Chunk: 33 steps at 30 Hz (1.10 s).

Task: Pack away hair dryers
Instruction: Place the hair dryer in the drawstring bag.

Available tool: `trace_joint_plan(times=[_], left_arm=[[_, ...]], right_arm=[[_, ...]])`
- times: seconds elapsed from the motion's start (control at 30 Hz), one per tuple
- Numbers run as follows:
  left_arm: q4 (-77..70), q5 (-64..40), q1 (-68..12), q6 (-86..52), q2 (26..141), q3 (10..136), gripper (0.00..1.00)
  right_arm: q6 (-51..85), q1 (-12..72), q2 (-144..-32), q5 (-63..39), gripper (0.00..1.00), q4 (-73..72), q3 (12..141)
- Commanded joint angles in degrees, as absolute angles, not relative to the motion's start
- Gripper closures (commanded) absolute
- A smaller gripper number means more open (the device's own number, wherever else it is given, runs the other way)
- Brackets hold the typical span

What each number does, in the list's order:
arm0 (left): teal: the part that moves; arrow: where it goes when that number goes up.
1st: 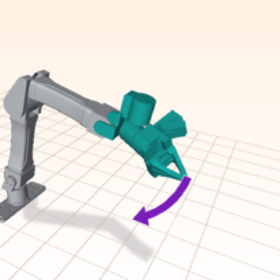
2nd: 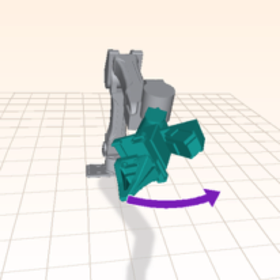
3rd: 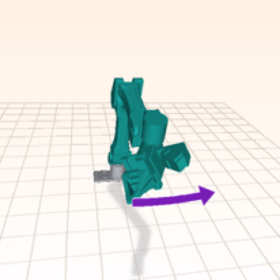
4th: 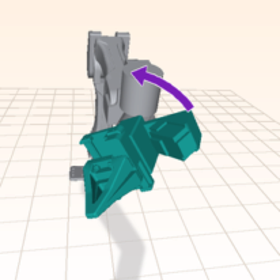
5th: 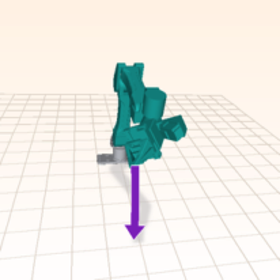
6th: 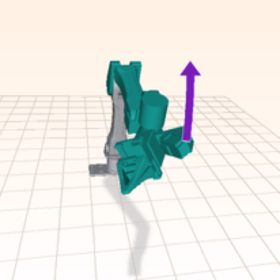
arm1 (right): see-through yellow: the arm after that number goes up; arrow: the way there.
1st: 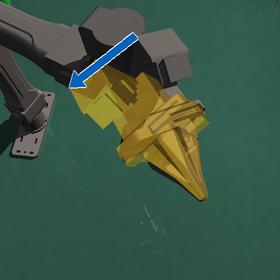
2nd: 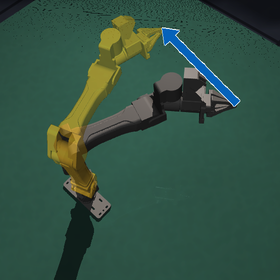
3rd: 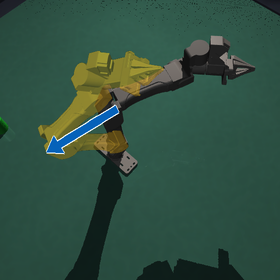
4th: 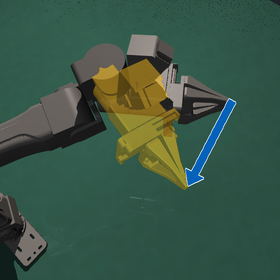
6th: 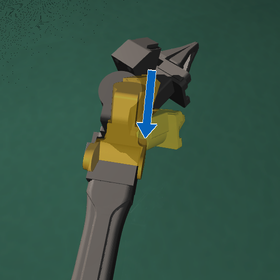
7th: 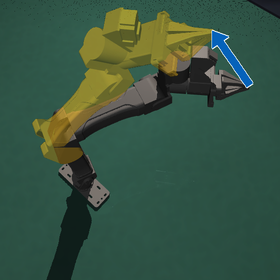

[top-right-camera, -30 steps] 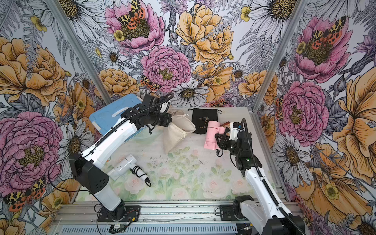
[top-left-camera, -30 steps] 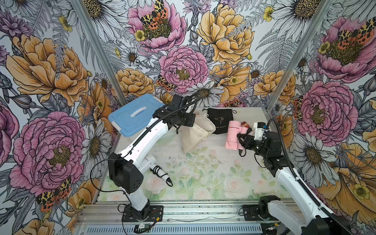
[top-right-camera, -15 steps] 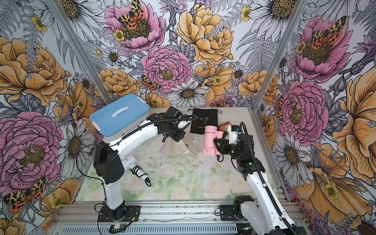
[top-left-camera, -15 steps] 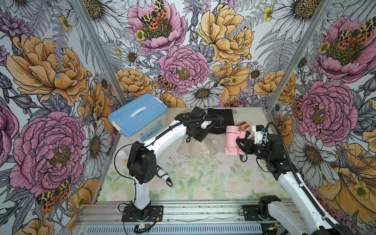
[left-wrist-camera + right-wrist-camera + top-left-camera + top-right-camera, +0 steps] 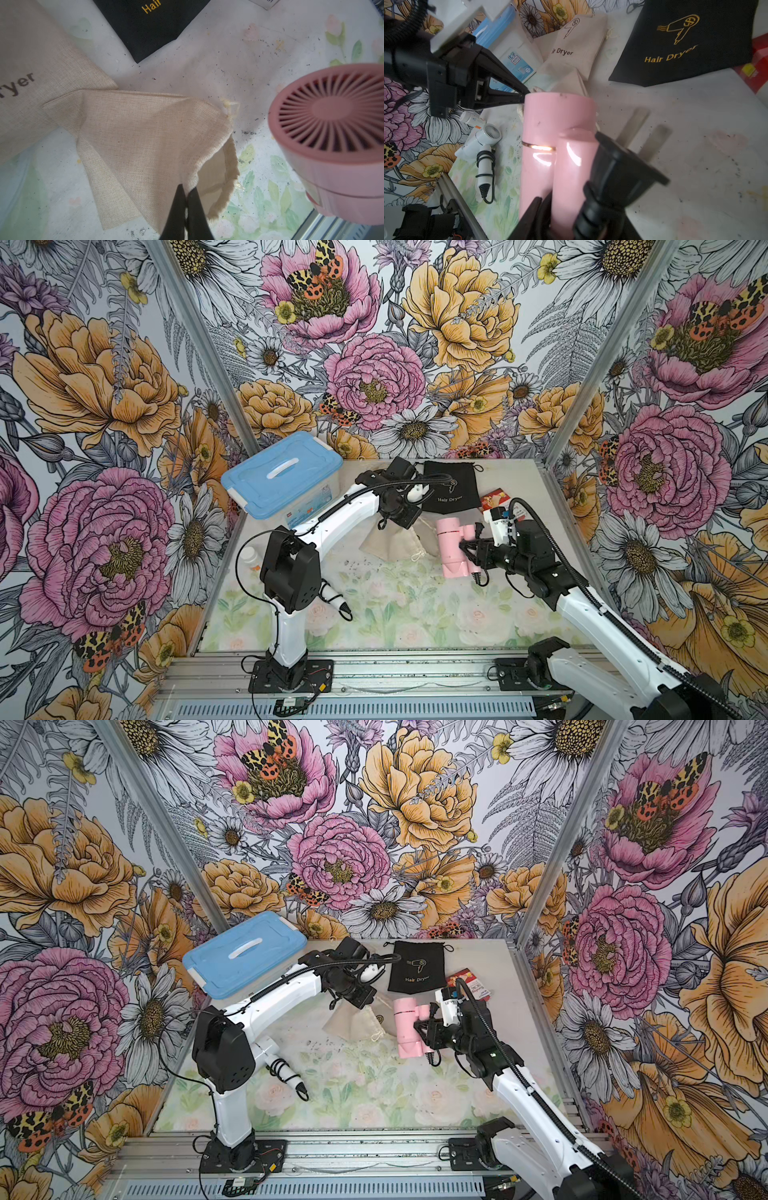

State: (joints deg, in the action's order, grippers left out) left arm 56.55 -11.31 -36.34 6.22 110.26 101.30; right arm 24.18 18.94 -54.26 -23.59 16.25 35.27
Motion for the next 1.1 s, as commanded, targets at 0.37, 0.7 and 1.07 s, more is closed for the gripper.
trace_joint_plan(times=[0.37, 0.7, 1.07], left_arm=[[53.2, -17.6, -35.5, 5.9, 108.0, 104.2, 1.0], [51.8, -21.2, -36.3, 5.0, 109.9, 105.9, 1.0], [50.2, -25.2, -36.9, 4.0, 110.5, 106.6, 1.0]], right_arm=[[21.0, 27.4, -60.5, -17.5, 0.88, 13.4, 36.6], [20.9, 29.5, -63.3, -16.3, 0.88, 12.6, 38.1], [22.5, 29.5, -62.7, -21.0, 0.87, 6.5, 38.1]])
